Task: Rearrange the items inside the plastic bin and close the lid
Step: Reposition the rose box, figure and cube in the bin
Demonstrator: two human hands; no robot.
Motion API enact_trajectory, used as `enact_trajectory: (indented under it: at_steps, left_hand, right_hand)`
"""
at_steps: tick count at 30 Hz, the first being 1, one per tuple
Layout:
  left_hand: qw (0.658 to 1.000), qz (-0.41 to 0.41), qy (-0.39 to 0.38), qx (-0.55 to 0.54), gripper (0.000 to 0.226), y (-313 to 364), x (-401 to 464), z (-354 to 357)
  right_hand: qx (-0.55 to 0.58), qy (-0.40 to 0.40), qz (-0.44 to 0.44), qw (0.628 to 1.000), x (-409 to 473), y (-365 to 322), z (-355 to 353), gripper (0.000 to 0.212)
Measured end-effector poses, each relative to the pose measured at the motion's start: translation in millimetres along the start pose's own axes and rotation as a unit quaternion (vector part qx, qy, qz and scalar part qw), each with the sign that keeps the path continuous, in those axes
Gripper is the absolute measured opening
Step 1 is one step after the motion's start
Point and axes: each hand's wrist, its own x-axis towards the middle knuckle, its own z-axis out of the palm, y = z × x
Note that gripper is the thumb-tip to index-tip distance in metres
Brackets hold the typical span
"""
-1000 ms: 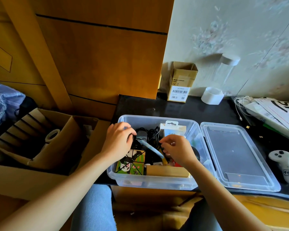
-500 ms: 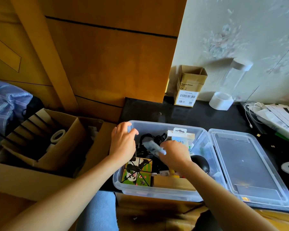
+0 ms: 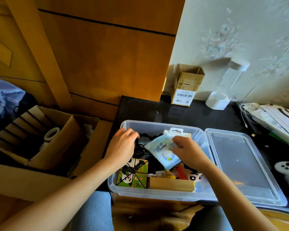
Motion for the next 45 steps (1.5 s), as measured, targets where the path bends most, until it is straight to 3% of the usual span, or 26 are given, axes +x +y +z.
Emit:
enact_trajectory:
  at_steps: [5,9,11,15,18,23,28,32,35,38,41,45]
  left_hand:
    - [0.999,-0.021,-0.014,-0.029,0.036,-5.5,-1.7,6.2]
    - [0.996,-0.059,-0.016,-0.072,0.041,-8.9,0.7,8.3]
    - [0.994,-0.068,-0.008,-0.088,0.041,-9.2,1.9,7.7]
    - [0.987,-0.129,0.064,-0.069,0.047,-8.8,0.2,6.6]
    - [0.973,-0.191,0.075,-0.108,0.048,-11.8,-0.5,9.3]
    - [0.952,-0.251,0.072,-0.159,0.045,-14.5,1.0,16.2]
    - [0.956,-0.235,0.078,-0.158,0.04,-15.8,2.3,18.5]
    - [0.955,-0.236,0.081,-0.162,0.04,-16.0,2.6,20.1]
    - [0.955,-0.234,0.077,-0.162,0.04,-17.1,3.5,21.3]
    - [0.956,-0.233,0.071,-0.164,0.04,-18.4,3.7,22.5]
    - [0.958,-0.229,0.061,-0.164,0.041,-20.8,3.7,23.3]
    - [0.962,-0.218,0.05,-0.155,0.043,-21.5,4.1,22.0]
  right_hand:
    - [-0.184,-0.191,-0.018,0.964,-5.3,-6.2,-7.3,0.031]
    - [-0.17,-0.312,-0.002,0.935,-1.3,-19.3,-11.3,0.034]
    - [-0.151,-0.304,-0.015,0.941,6.9,-24.9,-6.9,0.033]
    - [-0.095,-0.213,-0.073,0.97,31.9,-37.5,14.1,0.029]
    - [-0.12,-0.194,-0.112,0.967,51.7,-50.6,36.2,0.032]
    - [-0.189,-0.182,-0.077,0.962,87.9,-59.9,81.1,0.029]
    - [-0.206,-0.161,0.022,0.965,110.6,-64.9,117.8,0.014]
    - [-0.226,-0.124,0.024,0.966,111.8,-68.8,139.3,0.01]
    - [-0.218,-0.151,0.035,0.964,110.8,-66.5,138.3,0.009]
    - [-0.168,-0.153,0.053,0.972,112.9,-65.1,127.7,0.02]
    - [-0.021,-0.126,0.064,0.99,107.3,-61.7,107.8,0.033]
    - [0.152,-0.115,0.037,0.981,79.7,-54.9,67.6,0.027]
